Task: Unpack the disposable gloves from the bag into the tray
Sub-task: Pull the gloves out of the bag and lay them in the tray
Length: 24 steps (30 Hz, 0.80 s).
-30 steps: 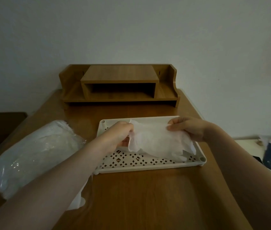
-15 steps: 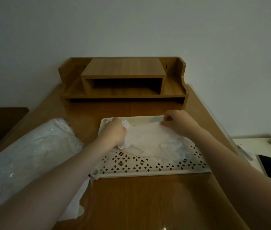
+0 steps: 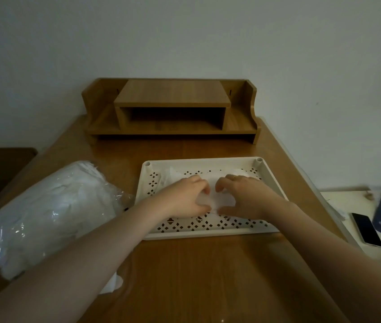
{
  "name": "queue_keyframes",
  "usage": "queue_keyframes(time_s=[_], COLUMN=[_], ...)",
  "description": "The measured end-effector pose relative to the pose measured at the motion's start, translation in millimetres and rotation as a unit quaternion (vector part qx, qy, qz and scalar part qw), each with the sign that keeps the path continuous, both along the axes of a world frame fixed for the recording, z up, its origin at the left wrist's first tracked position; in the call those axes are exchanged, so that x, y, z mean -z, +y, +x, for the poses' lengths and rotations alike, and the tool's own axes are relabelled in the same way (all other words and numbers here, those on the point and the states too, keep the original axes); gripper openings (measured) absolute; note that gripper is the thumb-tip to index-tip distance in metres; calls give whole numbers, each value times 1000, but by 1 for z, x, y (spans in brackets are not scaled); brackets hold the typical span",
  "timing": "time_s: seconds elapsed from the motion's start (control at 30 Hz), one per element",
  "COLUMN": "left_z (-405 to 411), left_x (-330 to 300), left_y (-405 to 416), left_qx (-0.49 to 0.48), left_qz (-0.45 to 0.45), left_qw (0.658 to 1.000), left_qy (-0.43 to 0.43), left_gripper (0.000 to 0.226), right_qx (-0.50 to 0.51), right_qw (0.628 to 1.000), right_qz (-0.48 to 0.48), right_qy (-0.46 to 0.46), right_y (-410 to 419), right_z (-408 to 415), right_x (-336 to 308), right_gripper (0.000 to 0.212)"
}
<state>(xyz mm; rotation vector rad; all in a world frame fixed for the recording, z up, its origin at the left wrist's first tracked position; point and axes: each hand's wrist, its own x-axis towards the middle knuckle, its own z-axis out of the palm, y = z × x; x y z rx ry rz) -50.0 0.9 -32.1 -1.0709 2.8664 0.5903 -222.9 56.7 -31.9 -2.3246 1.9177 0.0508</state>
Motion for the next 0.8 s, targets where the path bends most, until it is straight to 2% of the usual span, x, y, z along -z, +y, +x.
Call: queue_keyframes(time_s=[0.13,0.2,0.3,0.33,0.37,0.43,0.53,0.57,0.6,0.67,0.73,0.77,0.8], left_z=[-3,-5,-8,-8,-8,-8,-7,-7,-7,-8,-8,-9,-10], left_x=[3,4,3,3,2,3,3,2,1,0,2,2,4], left_y=[-2,-4,-5,-6,-7,-10,-11,-11,-11,-10,-10,-9,-9], left_qx=[-20,-23,-16,-14,-10,-1,1,3,6,9,6,11,23], left_qz=[3,-7,-29,-32,-35,-33,-14,-14,-15,-9,5,6,-5], left_qw=[1000,1000,999,999,999,999,999,999,998,998,999,999,998], left_qy=[-1,-3,-13,-20,-28,-40,-50,-52,-55,-55,-49,-53,-63], left_gripper=[47,37,26,25,24,22,26,28,29,28,15,7,9], right_qx=[66,127,228,237,233,210,143,124,115,120,116,96,75], right_qw=[994,980,905,886,879,889,948,960,962,941,904,894,886], right_qz=[0,-10,27,33,37,63,147,162,169,169,162,158,158], right_qy=[-86,-153,-359,-397,-414,-402,-242,-190,-179,-269,-378,-409,-430], right_y=[-6,-9,-5,-3,0,6,10,9,8,10,11,10,10], right_z=[-3,-7,-11,-12,-14,-16,-17,-18,-18,-16,-16,-17,-17], right_x=[-5,-7,-8,-8,-10,-14,-20,-20,-20,-21,-22,-22,-22], right_gripper=[11,10,15,17,19,22,25,25,21,17,26,30,34])
